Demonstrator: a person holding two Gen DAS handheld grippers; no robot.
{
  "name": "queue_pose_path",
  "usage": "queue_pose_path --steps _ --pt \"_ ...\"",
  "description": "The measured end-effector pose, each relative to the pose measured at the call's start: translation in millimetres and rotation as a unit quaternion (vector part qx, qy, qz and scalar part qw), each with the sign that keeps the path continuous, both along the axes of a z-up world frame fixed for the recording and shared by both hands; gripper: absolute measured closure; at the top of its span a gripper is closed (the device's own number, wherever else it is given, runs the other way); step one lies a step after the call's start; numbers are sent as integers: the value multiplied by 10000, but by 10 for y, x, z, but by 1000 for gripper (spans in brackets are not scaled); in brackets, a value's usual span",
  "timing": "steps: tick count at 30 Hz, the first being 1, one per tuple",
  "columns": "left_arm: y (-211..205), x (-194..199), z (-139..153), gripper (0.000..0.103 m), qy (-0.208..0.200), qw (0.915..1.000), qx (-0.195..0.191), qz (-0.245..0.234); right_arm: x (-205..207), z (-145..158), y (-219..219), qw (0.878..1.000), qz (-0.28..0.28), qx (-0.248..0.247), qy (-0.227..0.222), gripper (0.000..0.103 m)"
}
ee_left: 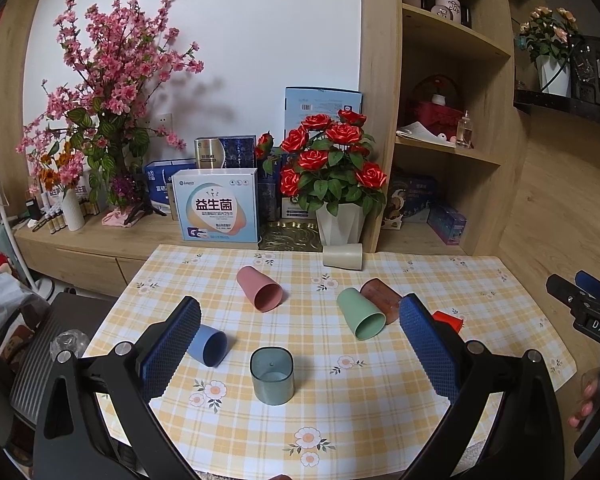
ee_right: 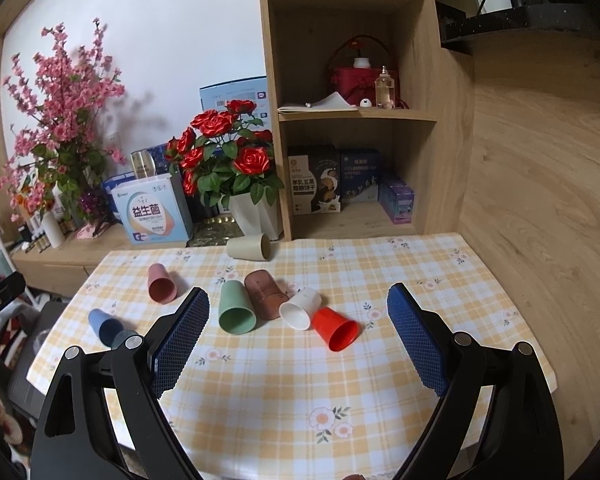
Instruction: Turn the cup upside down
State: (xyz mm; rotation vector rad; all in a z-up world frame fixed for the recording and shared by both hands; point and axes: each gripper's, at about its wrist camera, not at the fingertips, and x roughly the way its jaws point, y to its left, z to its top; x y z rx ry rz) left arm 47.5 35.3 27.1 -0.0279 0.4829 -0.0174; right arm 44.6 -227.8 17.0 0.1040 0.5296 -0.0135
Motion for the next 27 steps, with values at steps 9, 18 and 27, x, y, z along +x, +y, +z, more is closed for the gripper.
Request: queue_pose_path --steps 9,18,27 --pt "-13 -4 8 6 21 10000 23 -63 -19 23 -13 10000 -27 -66 -41 15" --pt "-17 4 3 6 31 10000 31 -88 -21 29 -21 10000 -29 -78 -55 15" --pt "-31 -8 -11 6 11 9999 43 -115 -8 44 -58 9999 -35 -76 -57 15"
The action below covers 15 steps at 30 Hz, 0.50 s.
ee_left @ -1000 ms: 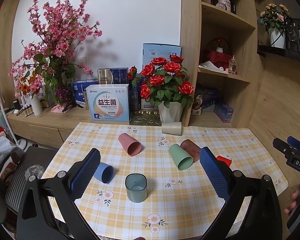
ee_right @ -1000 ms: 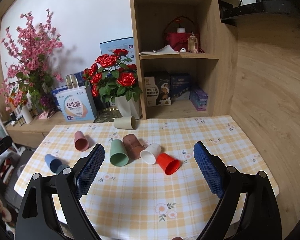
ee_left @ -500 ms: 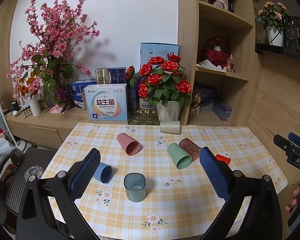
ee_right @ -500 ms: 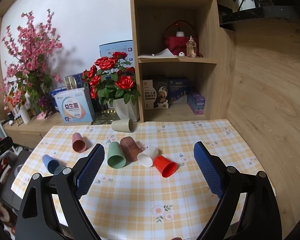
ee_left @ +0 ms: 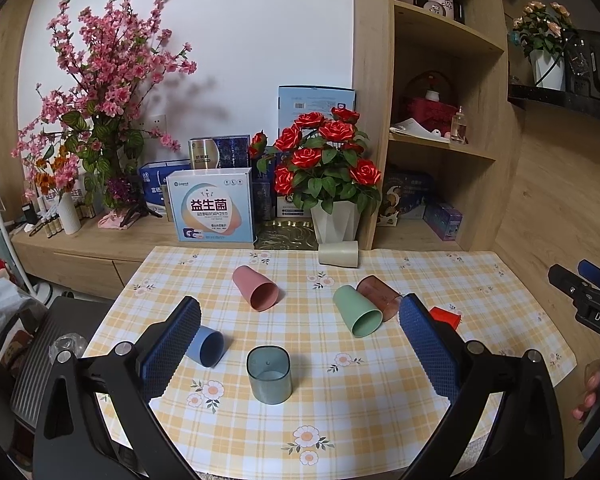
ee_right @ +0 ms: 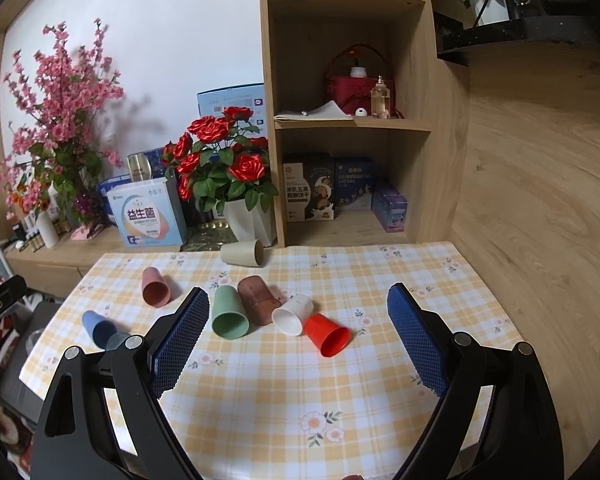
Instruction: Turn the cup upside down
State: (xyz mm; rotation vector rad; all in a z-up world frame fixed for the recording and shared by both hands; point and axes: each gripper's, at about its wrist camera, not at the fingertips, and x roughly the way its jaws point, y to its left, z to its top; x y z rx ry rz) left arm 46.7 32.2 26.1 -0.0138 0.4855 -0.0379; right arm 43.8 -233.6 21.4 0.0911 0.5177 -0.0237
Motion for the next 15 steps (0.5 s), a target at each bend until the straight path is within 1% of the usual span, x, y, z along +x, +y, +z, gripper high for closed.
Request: queue_pose_path --steps 15 --pt "-23 1 5 6 -12 10000 53 -12 9 13 -31 10000 -3 -16 7 15"
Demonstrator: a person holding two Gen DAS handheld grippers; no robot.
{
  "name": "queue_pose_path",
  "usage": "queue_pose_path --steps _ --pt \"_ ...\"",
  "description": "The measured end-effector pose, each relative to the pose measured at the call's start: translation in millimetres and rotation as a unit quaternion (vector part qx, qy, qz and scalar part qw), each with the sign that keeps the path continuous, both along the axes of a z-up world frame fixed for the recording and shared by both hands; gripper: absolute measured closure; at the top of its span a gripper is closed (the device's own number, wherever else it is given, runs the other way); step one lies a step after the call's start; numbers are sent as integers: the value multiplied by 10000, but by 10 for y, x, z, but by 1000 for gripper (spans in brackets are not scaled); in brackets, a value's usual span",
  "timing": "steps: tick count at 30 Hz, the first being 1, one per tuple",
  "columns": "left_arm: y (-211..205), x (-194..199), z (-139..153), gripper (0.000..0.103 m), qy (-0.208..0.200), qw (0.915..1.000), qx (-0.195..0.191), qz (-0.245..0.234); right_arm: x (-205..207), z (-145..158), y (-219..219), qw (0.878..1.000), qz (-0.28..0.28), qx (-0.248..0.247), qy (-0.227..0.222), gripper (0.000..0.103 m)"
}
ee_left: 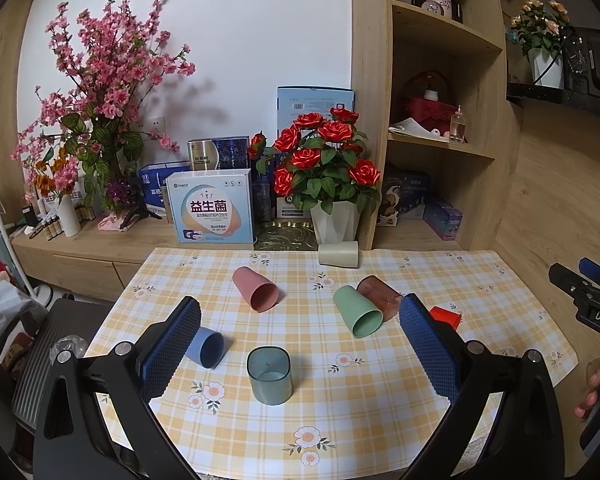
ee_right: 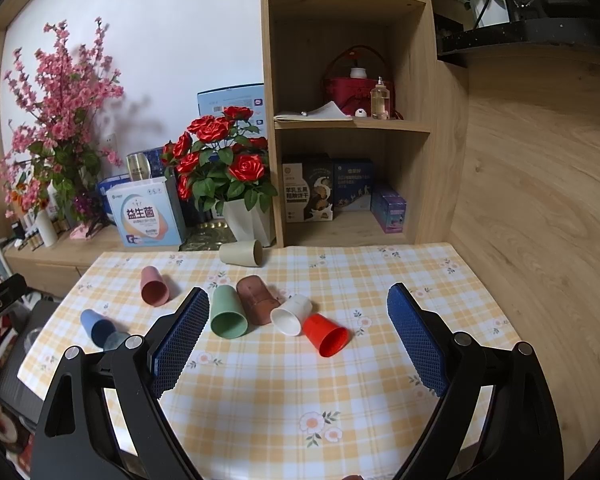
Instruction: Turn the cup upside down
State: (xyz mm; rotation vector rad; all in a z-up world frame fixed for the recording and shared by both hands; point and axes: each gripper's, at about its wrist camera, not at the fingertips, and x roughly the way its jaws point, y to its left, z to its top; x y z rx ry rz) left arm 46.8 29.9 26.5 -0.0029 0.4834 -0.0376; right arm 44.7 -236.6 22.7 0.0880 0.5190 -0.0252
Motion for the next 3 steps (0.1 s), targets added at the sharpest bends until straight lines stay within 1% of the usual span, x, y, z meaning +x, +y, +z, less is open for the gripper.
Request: queue_pose_path --steps 3 --pt "5 1 2 6 -1 10000 8 -3 -1 0 2 10000 1 -5 -3 15"
